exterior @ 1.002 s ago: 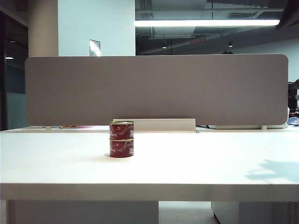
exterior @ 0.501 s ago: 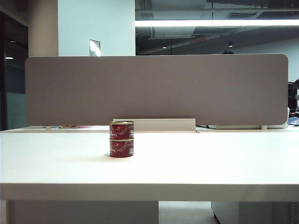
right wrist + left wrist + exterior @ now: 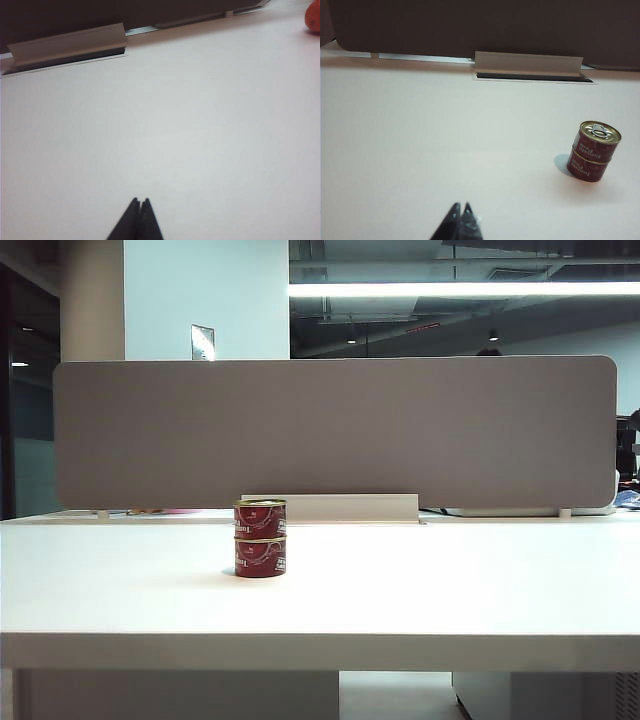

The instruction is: Stack a can of tomatoes on the right onto the can of tomatoes on the left.

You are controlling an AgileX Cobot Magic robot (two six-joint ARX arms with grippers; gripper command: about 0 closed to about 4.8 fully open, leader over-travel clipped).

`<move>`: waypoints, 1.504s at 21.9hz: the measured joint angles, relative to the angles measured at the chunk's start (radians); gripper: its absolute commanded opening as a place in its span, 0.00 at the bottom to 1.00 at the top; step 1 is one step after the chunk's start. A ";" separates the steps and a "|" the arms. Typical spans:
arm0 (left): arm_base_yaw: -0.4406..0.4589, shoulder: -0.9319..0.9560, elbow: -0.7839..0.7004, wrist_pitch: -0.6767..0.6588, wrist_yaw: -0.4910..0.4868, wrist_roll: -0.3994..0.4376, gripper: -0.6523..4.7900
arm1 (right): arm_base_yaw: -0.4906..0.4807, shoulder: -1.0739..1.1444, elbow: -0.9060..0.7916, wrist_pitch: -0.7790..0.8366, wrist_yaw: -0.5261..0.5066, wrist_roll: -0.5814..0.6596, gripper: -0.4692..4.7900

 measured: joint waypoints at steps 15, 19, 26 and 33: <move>0.000 0.000 0.000 0.000 0.000 0.000 0.11 | -0.003 -0.268 -0.126 -0.016 -0.065 -0.056 0.07; 0.000 0.000 0.000 0.000 0.000 0.000 0.11 | -0.002 -0.268 -0.129 -0.029 -0.099 -0.081 0.07; 0.000 0.000 0.000 0.000 0.000 0.000 0.11 | -0.002 -0.268 -0.145 -0.034 -0.119 -0.122 0.07; 0.000 0.000 0.000 0.000 0.000 0.000 0.11 | -0.003 -0.268 -0.145 -0.030 -0.073 -0.129 0.07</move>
